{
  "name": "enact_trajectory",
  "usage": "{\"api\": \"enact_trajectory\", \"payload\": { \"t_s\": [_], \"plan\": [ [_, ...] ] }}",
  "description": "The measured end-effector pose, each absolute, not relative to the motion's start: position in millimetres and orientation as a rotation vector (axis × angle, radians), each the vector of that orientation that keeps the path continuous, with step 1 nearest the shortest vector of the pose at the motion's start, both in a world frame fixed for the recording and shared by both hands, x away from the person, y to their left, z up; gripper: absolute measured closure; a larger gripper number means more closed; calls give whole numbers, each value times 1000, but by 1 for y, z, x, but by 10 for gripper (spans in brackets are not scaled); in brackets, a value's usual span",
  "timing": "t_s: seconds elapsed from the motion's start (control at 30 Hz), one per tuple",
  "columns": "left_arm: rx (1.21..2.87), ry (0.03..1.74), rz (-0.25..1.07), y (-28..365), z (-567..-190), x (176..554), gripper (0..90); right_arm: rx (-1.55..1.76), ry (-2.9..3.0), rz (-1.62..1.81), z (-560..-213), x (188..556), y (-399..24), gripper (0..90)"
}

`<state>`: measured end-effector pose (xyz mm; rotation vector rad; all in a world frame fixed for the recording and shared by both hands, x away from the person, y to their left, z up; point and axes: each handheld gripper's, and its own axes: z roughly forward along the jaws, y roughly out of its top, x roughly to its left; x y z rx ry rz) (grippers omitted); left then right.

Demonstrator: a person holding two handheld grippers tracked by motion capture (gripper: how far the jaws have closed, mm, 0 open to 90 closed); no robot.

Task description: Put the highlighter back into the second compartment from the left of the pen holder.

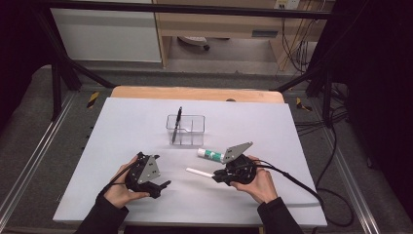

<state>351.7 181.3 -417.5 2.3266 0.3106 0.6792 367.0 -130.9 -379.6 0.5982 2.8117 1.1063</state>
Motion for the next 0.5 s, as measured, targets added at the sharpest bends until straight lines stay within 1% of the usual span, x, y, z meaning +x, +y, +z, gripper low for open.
{"api": "enact_trajectory", "payload": {
  "t_s": [0.17,0.5],
  "plan": [
    [2355,197,713,165,-416,351,96,586,2826,1084,-375,369,-125,792],
    [2373,-1,790,136,-413,349,144,581,2847,1066,-370,372,-113,791]
  ]
}}
